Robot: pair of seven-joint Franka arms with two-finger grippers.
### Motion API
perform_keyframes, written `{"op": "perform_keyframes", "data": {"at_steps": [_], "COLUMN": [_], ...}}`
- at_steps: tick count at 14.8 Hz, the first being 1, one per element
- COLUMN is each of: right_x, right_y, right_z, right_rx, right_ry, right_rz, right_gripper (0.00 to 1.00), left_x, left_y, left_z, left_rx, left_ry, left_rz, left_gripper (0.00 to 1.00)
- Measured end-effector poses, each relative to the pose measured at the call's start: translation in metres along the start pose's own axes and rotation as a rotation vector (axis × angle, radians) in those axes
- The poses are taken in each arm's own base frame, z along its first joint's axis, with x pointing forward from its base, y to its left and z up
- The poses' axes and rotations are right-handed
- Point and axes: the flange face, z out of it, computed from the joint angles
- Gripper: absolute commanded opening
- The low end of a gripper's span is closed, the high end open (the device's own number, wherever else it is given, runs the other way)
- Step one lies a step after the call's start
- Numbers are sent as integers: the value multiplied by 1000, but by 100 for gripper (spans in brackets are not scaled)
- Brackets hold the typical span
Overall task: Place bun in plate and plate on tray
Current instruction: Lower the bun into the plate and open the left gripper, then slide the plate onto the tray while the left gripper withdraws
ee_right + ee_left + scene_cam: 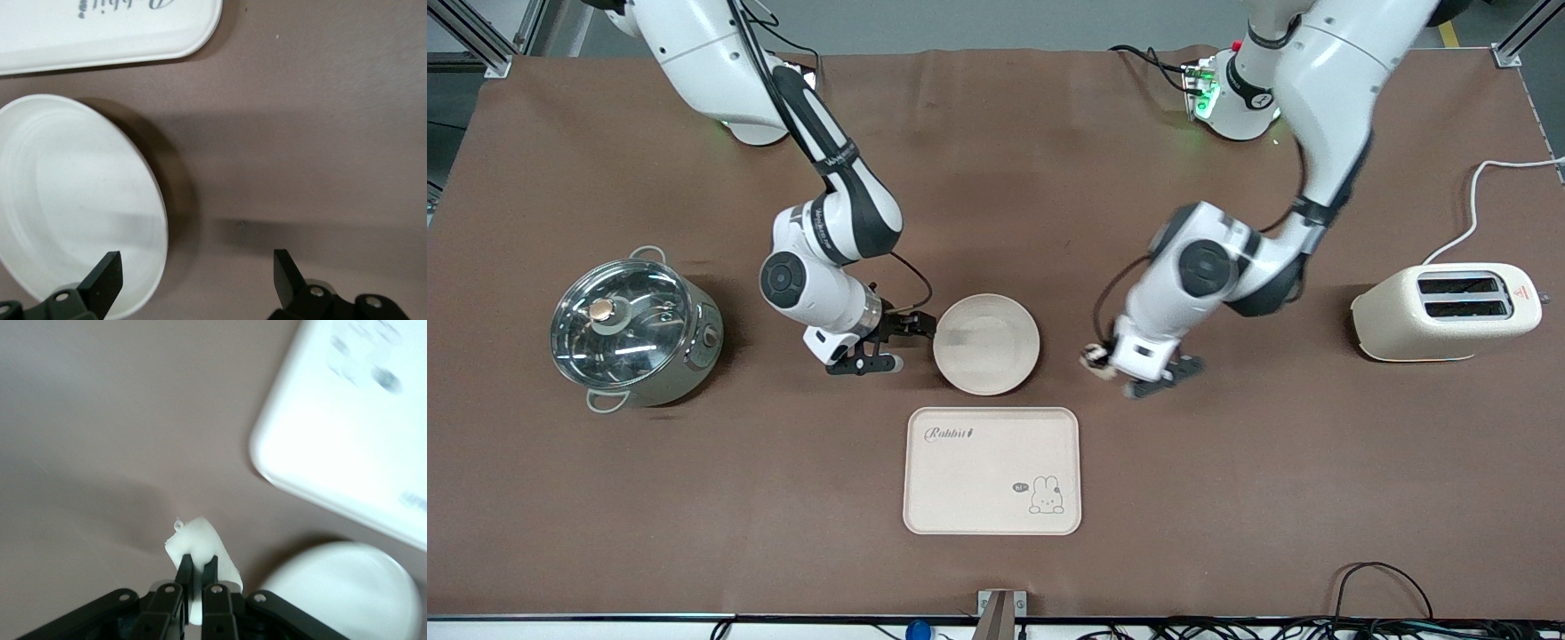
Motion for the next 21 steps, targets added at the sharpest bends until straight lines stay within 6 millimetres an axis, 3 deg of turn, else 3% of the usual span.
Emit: {"op": "perform_keyframes", "data": {"at_steps": [2,4,6,9,12,13,14,15,18,21], "right_x": [1,4,7,8,5,3,1,-1,-4,-2], "right_y": [-3,-2,-2,-3,-9,-12,-16,-20,-28,-31], "right_z": [18,28,32,31,32,33,34,35,35,32], "right_rx": [0,-3,-4,0,2,3,8,12,16,23], "right_ry": [13,16,17,21,20,19,19,18,29,43], "right_rz": [13,20,25,33,39,37,37,36,45,58], "right_gripper": [81,61,51,45,29,23,14,7,0,0], "left_x": [-35,-54,-60,-60,-62,-63,-63,-62,-49,-22], "left_y": [36,54,62,66,69,70,71,73,84,87], "left_z": [5,23,44,68,77,76,75,72,45,-6], "left_rx": [-8,-7,-4,0,1,0,-4,-10,-51,-38], "left_ry": [-15,-39,-60,-83,-92,-91,-89,-85,-55,-27], "left_rz": [3,18,25,21,22,23,24,24,16,-5], "left_gripper": [2,7,19,30,39,55,85,100,100,100]}}
